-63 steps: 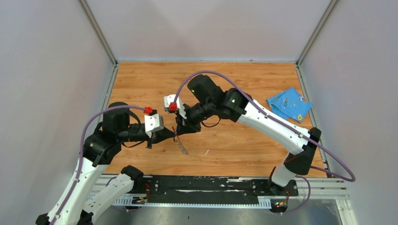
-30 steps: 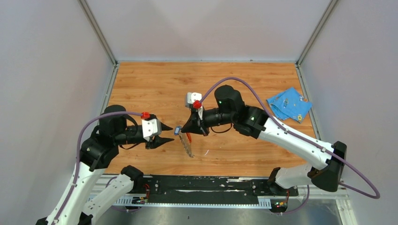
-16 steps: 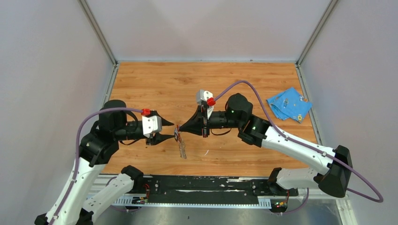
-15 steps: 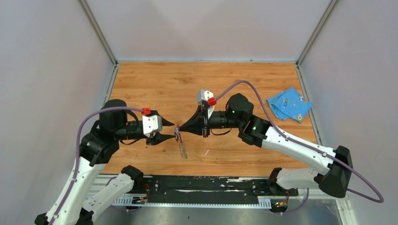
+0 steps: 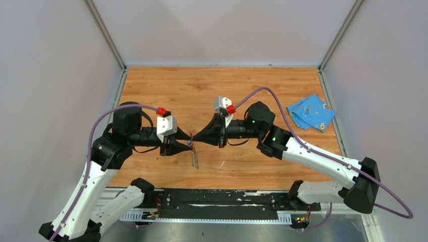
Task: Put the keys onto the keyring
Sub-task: Adjust the key on the keyring.
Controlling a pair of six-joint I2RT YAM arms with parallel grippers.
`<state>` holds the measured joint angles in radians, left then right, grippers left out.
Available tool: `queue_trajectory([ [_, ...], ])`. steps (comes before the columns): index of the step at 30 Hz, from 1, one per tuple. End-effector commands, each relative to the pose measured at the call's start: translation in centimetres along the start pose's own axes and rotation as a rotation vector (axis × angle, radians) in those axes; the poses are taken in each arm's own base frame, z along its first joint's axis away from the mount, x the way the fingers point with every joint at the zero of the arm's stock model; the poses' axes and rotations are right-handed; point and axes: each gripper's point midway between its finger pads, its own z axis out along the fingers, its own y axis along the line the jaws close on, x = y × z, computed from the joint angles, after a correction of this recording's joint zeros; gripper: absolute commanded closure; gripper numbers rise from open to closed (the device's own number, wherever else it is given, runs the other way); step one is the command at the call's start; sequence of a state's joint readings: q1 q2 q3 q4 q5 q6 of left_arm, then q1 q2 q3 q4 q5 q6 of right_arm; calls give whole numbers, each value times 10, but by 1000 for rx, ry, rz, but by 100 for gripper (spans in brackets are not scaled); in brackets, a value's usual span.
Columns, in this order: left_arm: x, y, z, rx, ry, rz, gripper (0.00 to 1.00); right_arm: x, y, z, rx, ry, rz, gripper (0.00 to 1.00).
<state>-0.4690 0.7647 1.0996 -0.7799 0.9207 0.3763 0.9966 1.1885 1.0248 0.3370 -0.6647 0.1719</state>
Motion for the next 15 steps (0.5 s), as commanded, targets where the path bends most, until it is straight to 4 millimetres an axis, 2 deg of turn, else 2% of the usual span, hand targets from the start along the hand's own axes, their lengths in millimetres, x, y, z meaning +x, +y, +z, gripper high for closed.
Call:
queue_trajectory([
  [1, -19, -10, -3, 41, -45, 1, 62, -13, 3, -4, -10, -58, -24, 100],
  [8, -20, -13, -4, 50, -49, -18, 66, -9, 2, -4, -8, -73, -13, 100],
  [15, -4, -5, 0, 14, -12, -52, 71, -10, 4, -4, -23, -81, -11, 100],
])
